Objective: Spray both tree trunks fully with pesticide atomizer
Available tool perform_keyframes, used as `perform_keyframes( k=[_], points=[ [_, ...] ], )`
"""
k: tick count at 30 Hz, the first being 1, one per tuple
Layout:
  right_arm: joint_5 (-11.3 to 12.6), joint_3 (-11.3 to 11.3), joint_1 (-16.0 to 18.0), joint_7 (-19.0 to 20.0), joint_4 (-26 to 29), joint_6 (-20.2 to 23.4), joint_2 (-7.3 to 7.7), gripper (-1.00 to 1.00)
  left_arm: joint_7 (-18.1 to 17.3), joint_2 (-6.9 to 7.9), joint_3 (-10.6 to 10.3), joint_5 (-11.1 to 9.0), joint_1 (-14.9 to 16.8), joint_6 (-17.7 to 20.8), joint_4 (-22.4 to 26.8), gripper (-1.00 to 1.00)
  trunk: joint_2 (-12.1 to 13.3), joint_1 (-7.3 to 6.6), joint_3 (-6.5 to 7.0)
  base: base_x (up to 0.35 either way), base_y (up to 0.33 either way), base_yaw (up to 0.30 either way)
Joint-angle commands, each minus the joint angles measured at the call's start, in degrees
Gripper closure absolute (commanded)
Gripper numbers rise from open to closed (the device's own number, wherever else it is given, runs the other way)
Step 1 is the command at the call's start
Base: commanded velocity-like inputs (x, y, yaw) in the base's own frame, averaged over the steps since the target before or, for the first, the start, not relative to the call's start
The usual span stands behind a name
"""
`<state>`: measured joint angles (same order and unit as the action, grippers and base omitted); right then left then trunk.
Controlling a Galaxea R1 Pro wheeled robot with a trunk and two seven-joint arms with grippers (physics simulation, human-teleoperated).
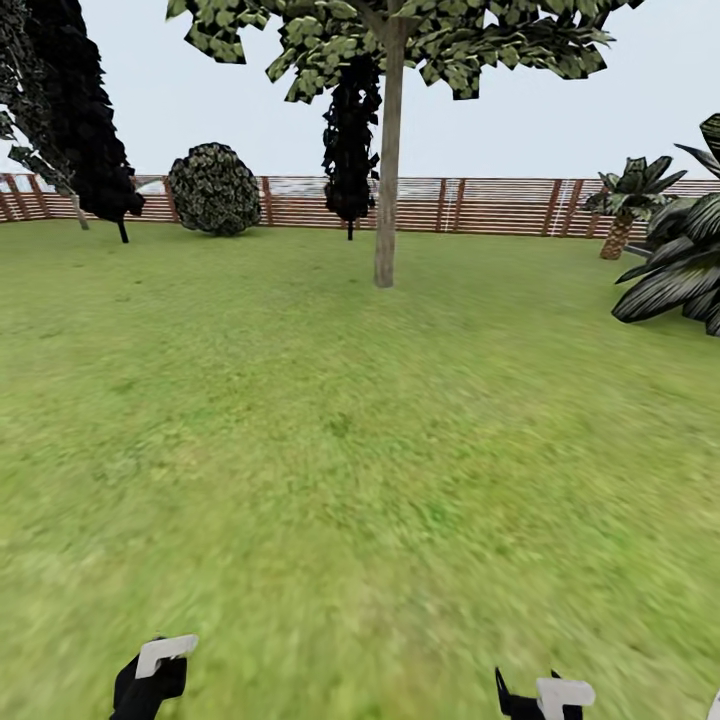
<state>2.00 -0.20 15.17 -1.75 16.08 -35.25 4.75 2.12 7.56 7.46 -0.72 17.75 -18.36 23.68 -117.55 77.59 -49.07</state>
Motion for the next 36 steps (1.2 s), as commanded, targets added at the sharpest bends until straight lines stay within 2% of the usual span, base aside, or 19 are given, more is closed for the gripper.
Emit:
perform_keyframes(
  k=[1, 24, 36],
  points=[
    [0.16, 0.05, 0.03, 0.02, -0.05, -0.17, 0.00, -1.00, 0.09, 0.00, 0.01, -0.07, 0.04, -0.19, -0.04, 1.00, -0.02, 0.03, -0.05, 0.338, 0.000, 0.000],
    [0.24, -0.02, 0.03, -0.01, 0.00, -0.17, 0.03, -1.00, 0.15, 0.08, 0.01, -0.07, 0.03, -0.13, -0.04, 1.00, -0.02, 0.03, -0.10, 0.338, 0.000, 0.000],
    [0.28, 0.02, 0.03, -0.01, 0.05, -0.17, 0.00, -1.00, 0.16, 0.09, 0.06, -0.07, 0.05, -0.10, -0.04, 1.00, -0.02, 0.03, -1.00, 0.338, 0.000, 0.000]
  ],
)
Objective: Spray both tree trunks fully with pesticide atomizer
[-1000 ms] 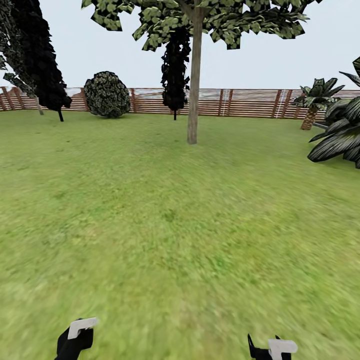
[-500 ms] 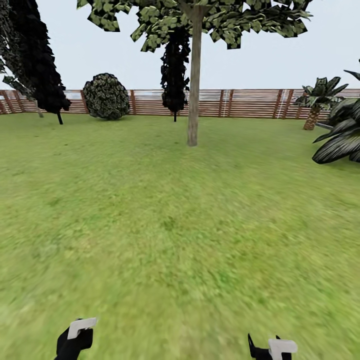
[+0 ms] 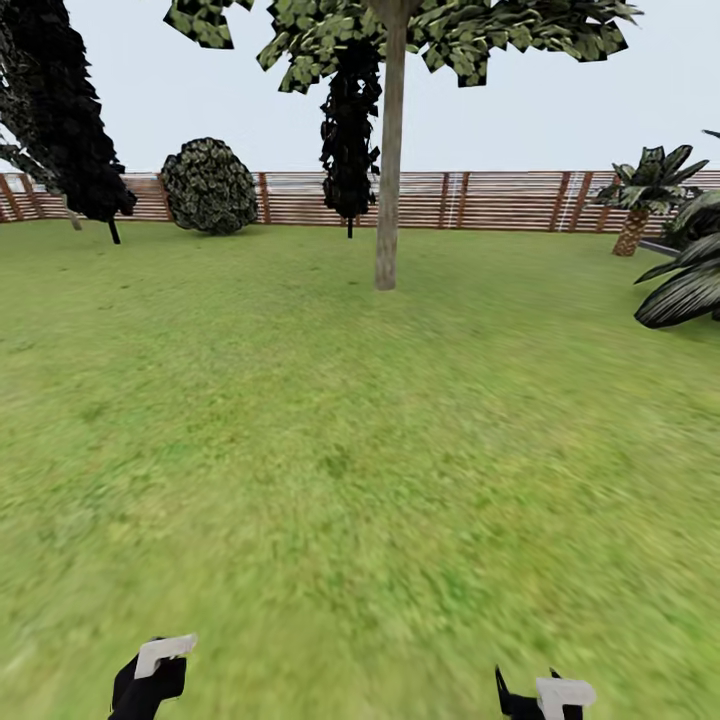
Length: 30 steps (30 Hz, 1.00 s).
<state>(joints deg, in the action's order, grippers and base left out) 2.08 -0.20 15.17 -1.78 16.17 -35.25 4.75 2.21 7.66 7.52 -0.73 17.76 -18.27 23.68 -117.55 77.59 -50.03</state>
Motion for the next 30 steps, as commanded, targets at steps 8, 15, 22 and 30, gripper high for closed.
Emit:
perform_keyframes(
  k=[8, 15, 22, 30],
  points=[
    [0.20, 0.01, 0.03, 0.02, -0.08, -0.17, 0.00, -1.00, 0.07, -0.01, -0.01, -0.06, 0.03, -0.27, -0.04, 1.00, -0.02, 0.02, -0.78, 0.338, 0.000, 0.000],
    [0.20, -0.04, 0.03, 0.02, -0.08, -0.17, 0.00, -1.00, 0.07, 0.01, 0.01, -0.06, 0.01, -0.28, -0.04, 1.00, -0.02, 0.02, -1.41, 0.338, 0.000, -0.065],
    [0.20, 0.01, 0.03, 0.02, -0.08, -0.17, 0.00, -1.00, 0.07, 0.00, 0.00, -0.06, 0.00, -0.28, -0.04, 1.00, -0.02, 0.02, -1.76, 0.338, 0.000, -0.068],
    [0.20, 0.02, 0.03, 0.02, -0.08, -0.17, 0.00, -1.00, 0.07, 0.01, 0.00, -0.06, 0.02, -0.28, -0.04, 1.00, -0.02, 0.02, -1.78, 0.337, 0.000, -0.003]
  ],
)
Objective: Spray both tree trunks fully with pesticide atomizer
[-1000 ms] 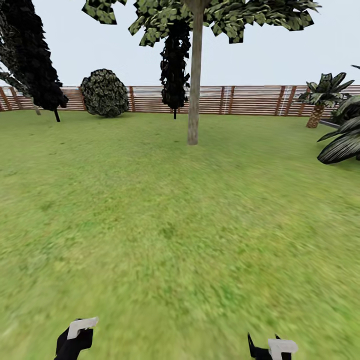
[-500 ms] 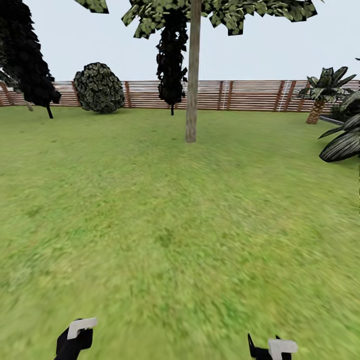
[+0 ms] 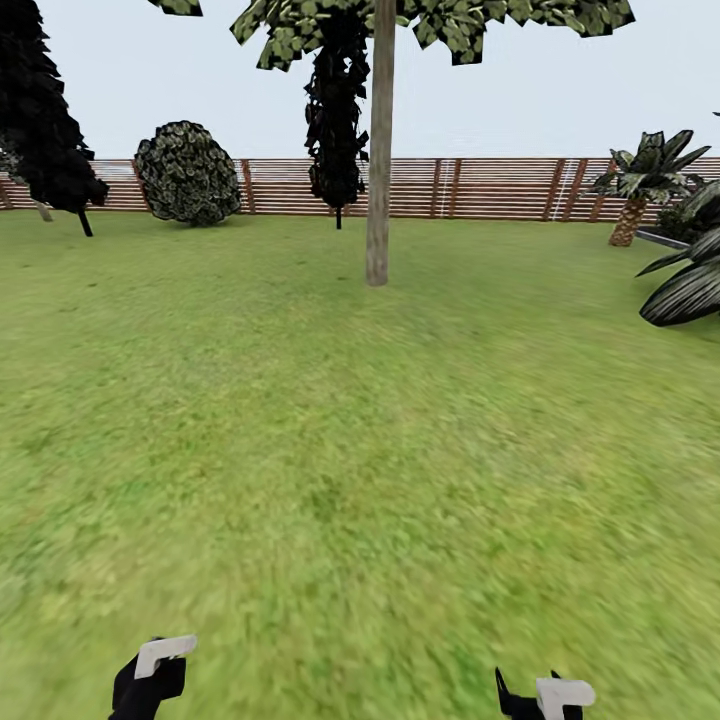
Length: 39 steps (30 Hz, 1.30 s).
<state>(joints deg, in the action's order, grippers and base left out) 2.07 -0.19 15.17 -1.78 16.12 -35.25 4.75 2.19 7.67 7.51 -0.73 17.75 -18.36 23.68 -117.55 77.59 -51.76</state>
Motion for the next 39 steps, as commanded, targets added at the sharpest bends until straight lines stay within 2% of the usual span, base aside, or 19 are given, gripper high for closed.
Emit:
perform_keyframes(
  k=[1, 39],
  points=[
    [0.18, 0.02, 0.03, 0.02, -0.04, -0.17, 0.00, -1.00, 0.09, -0.01, -0.02, -0.07, 0.03, -0.19, -0.04, 1.00, -0.02, 0.03, -0.05, 0.338, 0.000, 0.000],
    [0.12, 0.01, 0.03, 0.02, -0.04, -0.17, 0.00, -1.00, 0.09, -0.02, -0.03, -0.07, 0.02, -0.19, -0.13, 1.00, -0.02, 0.03, -0.05, 0.338, 0.000, 0.000]
  ],
)
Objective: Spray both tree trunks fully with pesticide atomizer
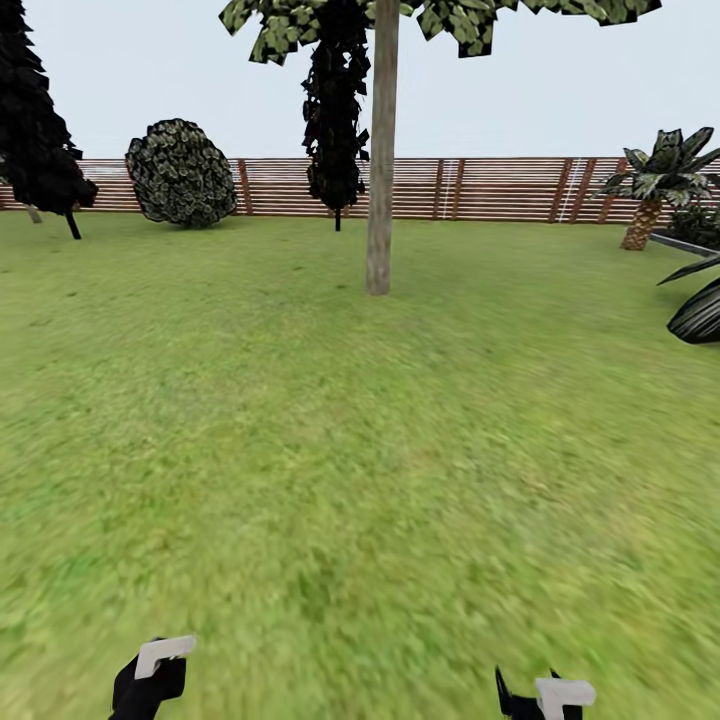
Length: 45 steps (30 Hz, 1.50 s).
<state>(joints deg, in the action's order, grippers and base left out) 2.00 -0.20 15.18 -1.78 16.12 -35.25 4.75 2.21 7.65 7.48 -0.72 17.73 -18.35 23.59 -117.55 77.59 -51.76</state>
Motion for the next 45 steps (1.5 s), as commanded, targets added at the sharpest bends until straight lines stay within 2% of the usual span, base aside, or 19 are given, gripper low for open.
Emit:
perform_keyframes(
  k=[1, 35, 45],
  points=[
    [0.19, 0.02, 0.03, 0.02, -0.04, -0.17, 0.00, -1.00, 0.08, 0.00, 0.00, -0.07, 0.04, -0.17, -0.04, 1.00, -0.02, 0.03, -0.05, 0.338, 0.000, 0.000],
    [0.19, 0.02, 0.03, 0.02, -0.04, -0.17, 0.00, -1.00, 0.08, 0.09, 0.08, -0.10, 0.02, -0.19, -0.04, 1.00, -0.02, 0.03, -0.05, 0.338, 0.000, -0.030],
    [0.20, 0.02, 0.03, 0.02, -0.04, -0.17, 0.00, -1.00, 0.08, 0.09, 0.08, -0.11, 0.07, -0.19, -0.04, 1.00, -0.02, 0.03, -0.05, 0.338, 0.000, -0.134]
  ],
)
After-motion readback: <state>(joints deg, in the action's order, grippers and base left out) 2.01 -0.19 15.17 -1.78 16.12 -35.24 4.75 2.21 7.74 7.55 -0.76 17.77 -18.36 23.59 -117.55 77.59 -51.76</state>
